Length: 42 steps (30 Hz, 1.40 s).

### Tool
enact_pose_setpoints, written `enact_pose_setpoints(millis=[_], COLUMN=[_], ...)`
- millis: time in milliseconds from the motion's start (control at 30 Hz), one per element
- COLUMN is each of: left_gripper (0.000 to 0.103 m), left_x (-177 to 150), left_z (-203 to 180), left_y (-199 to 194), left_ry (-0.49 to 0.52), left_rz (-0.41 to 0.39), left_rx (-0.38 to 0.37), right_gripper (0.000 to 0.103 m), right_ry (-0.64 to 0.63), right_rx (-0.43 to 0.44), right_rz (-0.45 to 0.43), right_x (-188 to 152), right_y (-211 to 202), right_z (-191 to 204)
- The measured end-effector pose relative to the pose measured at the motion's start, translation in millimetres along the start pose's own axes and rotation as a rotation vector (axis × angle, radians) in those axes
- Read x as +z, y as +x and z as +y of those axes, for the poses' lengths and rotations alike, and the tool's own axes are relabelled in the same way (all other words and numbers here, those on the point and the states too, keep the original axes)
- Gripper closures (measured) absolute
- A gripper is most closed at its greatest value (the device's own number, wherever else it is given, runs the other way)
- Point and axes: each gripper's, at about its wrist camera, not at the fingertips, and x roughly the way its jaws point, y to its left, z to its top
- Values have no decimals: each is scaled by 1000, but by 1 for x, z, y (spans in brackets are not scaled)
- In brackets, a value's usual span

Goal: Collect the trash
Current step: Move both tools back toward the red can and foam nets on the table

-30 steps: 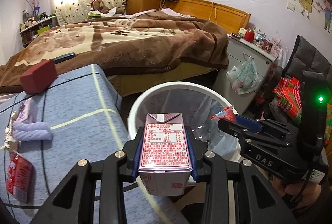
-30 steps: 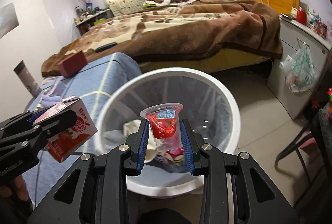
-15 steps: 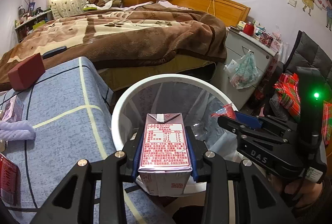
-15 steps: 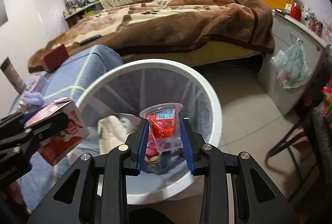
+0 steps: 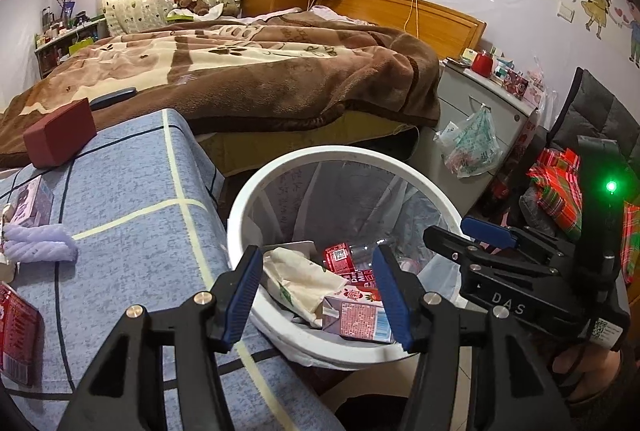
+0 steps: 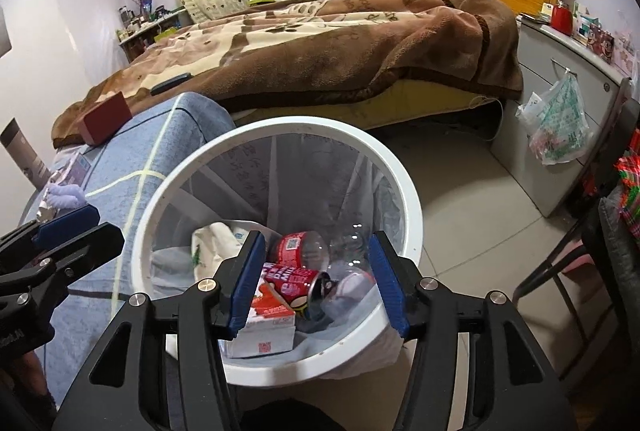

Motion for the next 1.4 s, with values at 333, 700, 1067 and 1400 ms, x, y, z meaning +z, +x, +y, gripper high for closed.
enact_pose_setpoints(millis=[333, 700, 1067, 1400], left_gripper=[44, 44, 42, 36], left_x=[-7, -27, -49, -68], left_z=[19, 67, 124, 175], left_y=[-25, -60, -98, -116], left_ry=[-25, -96, -173, -233], left_rz=[-41, -84, -118, -93], left_rx=[26, 120, 234, 341], right_gripper=[48, 48, 48, 48], right_ry=[-14, -68, -155, -232], right_rx=[24, 101, 190, 244], right_rz=[-35, -60, -64, -39], right_x=[-2, -6, -8, -12], right_y=[-10, -16, -17, -10], right_z=[17, 54, 105, 149])
